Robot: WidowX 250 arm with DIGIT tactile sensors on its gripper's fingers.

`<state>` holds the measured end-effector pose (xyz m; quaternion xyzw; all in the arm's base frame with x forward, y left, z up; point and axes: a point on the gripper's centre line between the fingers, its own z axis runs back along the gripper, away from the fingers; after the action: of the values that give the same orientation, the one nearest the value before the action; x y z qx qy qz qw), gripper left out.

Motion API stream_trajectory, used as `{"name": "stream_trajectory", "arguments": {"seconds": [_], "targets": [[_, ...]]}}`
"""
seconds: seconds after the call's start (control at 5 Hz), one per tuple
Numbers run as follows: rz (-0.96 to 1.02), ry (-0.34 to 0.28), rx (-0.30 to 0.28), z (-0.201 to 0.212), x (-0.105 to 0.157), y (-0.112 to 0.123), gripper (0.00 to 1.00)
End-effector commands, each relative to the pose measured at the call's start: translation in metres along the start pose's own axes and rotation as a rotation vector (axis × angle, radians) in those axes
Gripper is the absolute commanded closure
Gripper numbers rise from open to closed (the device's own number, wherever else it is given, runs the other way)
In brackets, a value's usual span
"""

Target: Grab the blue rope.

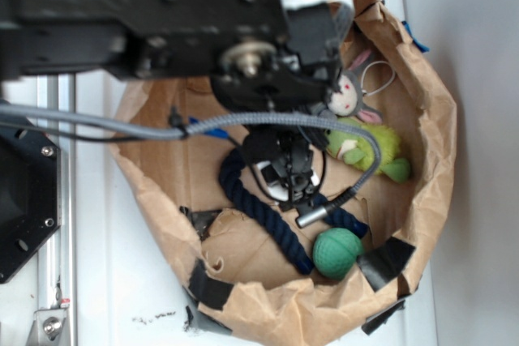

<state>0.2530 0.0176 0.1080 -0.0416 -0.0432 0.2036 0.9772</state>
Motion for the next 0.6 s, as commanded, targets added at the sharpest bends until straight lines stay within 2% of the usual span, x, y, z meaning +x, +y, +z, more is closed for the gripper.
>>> {"name": "stream_trajectory", "arguments": {"seconds": [0.0, 0.4], "targets": [[0.084, -0.070, 0.019, -0.018, 0.008, 0.023, 0.00], [0.138, -0.117, 0.049, -0.039, -0.004, 0.033, 0.00]]}}
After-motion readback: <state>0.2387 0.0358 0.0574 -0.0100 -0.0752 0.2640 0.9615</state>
